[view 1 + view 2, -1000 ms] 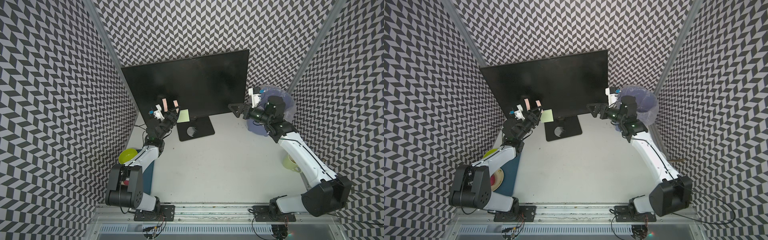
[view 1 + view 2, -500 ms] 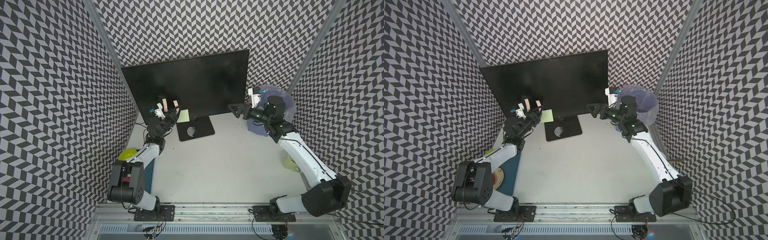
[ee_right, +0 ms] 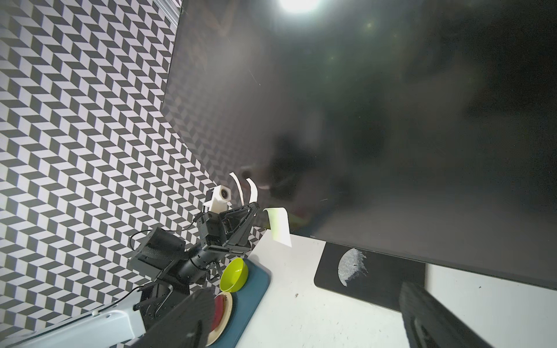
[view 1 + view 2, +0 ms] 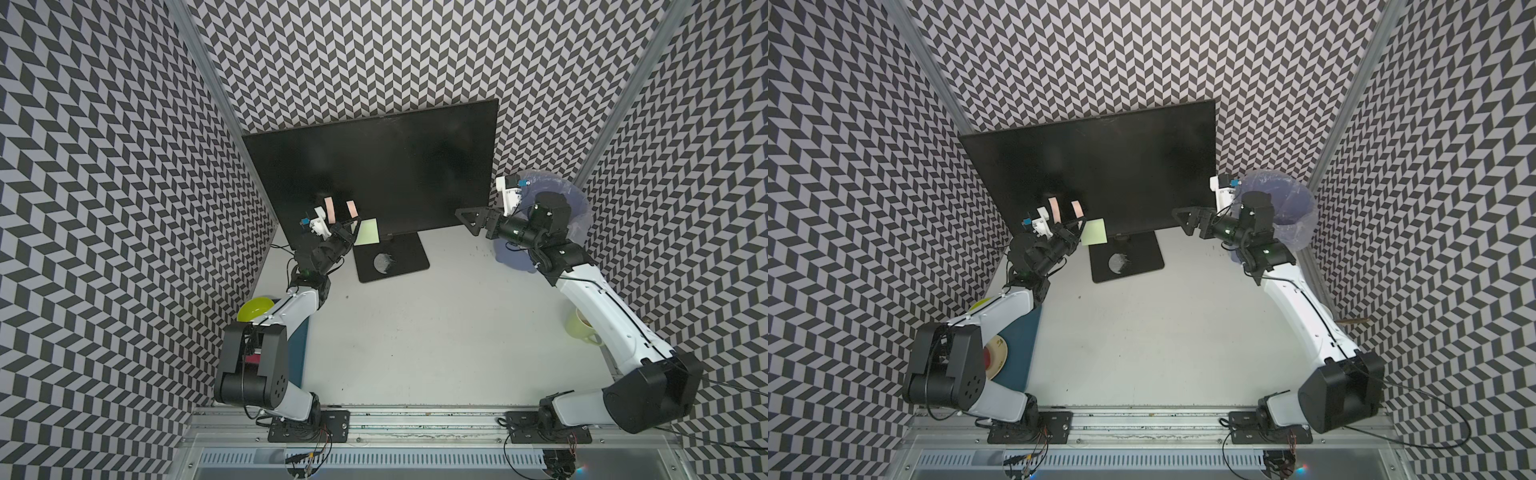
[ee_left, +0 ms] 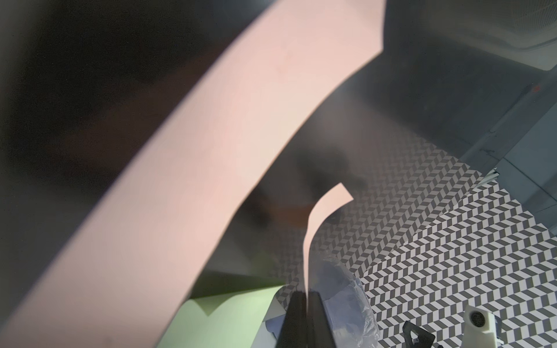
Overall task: Remove the sticky note from the monitor
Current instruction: Tear off the sticky note from the monitor.
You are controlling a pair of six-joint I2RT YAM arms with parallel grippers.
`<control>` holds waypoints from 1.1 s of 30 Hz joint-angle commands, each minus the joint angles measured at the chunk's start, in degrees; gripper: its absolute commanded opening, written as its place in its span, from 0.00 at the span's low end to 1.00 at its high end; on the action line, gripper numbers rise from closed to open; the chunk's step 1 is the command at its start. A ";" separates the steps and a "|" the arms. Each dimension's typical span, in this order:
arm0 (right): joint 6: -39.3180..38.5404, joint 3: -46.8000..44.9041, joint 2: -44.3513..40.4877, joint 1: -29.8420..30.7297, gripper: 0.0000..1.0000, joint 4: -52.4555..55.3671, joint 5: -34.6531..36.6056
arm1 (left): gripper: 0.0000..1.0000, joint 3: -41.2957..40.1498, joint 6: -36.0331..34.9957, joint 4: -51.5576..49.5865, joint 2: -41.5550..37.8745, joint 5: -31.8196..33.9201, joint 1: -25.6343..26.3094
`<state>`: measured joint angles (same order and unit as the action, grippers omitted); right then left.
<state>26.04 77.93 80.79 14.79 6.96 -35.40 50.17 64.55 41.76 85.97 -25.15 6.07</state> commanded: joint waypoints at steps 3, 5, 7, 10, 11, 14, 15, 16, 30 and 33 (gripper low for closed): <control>2.50 0.82 -0.90 0.71 0.99 -5.54 -2.47 | 0.00 -0.74 -3.17 -1.75 -4.34 -0.87 0.25; 3.85 0.54 -0.98 1.35 0.99 -6.65 -3.39 | 0.00 -0.90 -4.68 -3.37 -5.81 -1.71 0.97; 5.49 0.03 -1.07 2.42 0.99 -8.09 -4.49 | 0.00 -0.72 -7.19 -6.07 -7.64 -2.28 1.99; 9.12 -1.62 -1.08 4.22 0.98 -11.89 -6.39 | 0.00 -0.64 -11.02 -8.39 -10.31 -3.69 3.67; 10.77 -2.34 -0.96 4.95 0.98 -13.76 -7.22 | 0.00 -0.52 -12.11 -8.81 -10.91 -4.61 4.38; 15.19 -3.92 -0.14 7.44 0.96 -18.81 -8.88 | 0.00 1.11 -14.87 -10.43 -11.33 -7.93 6.63; 15.93 -3.94 0.27 8.34 0.95 -19.81 -9.18 | 0.00 1.91 -15.59 -11.15 -11.10 -8.99 7.50; 16.36 -3.74 0.77 9.28 0.93 -20.60 -9.39 | 0.00 2.81 -16.14 -11.55 -10.86 -10.19 8.31; 19.64 -1.62 8.38 12.85 0.66 -27.23 -17.47 | 0.00 9.80 -21.06 -13.09 -7.17 -19.34 16.17; 20.17 -1.02 9.13 12.85 0.59 -28.19 -18.05 | 0.00 10.10 -21.75 -13.55 -7.05 -19.48 16.88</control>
<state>45.63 74.48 89.41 27.20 -16.19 -51.42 58.48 45.01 29.21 78.48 -43.00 22.33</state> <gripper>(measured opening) 0.616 0.041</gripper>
